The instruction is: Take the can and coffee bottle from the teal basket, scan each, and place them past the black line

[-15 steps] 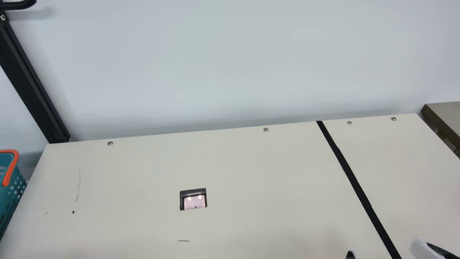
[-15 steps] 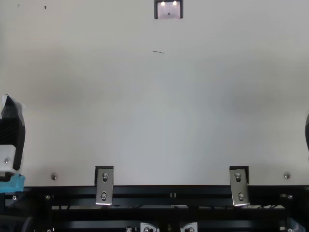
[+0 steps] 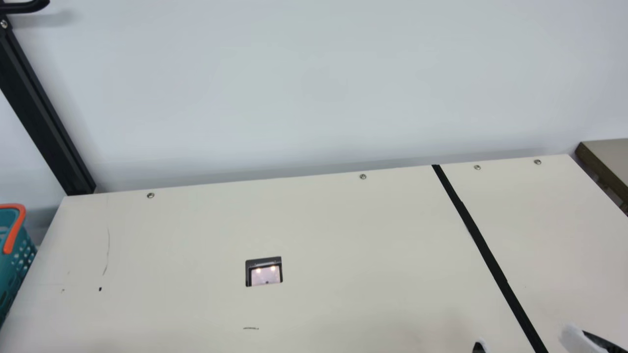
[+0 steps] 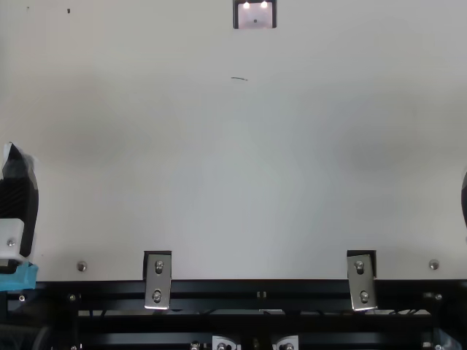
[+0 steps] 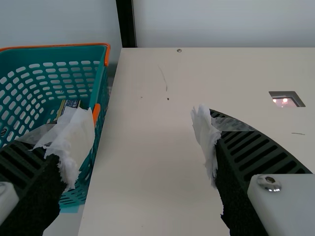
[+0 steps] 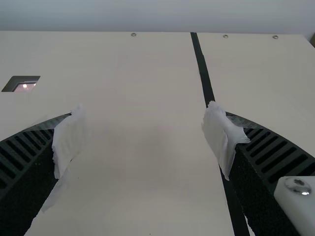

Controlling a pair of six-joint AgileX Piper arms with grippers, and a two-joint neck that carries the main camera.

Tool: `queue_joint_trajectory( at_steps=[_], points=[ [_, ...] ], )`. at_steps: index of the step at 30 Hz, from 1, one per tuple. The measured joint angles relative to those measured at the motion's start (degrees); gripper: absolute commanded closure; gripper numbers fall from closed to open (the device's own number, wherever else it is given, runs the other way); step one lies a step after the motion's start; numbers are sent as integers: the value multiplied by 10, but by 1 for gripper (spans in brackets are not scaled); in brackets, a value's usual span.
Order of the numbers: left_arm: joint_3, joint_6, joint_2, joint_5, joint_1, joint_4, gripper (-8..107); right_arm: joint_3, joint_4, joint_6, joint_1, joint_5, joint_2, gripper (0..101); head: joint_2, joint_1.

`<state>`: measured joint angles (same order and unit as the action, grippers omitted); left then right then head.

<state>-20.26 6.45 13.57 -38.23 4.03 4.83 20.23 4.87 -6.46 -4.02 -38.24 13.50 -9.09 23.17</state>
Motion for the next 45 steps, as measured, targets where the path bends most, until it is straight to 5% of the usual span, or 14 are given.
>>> queue_joint_trajectory(
  at_steps=[9, 13, 23, 34, 39, 45],
  points=[
    [0, 0, 0, 0, 0, 0, 9, 2, 0, 1, -1, -2, 2, 0, 0, 3],
    [0, 0, 0, 0, 0, 0, 9, 33, 1, 3, -2, -10, 20, 0, 0, 3],
    [0, 0, 0, 0, 0, 0, 9, 218, 53, 7, -20, -101, 95, 0, 0, 3],
    [0, 0, 0, 0, 0, 0, 9, 413, 171, 76, -81, -284, 109, 0, 0, 3],
    [0, 0, 0, 0, 0, 0, 9, 417, 175, 121, -51, -322, 108, 0, 0, 3],
    [0, 0, 0, 0, 0, 0, 9, 417, 175, 123, -44, -319, 109, 0, 0, 3]
  ],
)
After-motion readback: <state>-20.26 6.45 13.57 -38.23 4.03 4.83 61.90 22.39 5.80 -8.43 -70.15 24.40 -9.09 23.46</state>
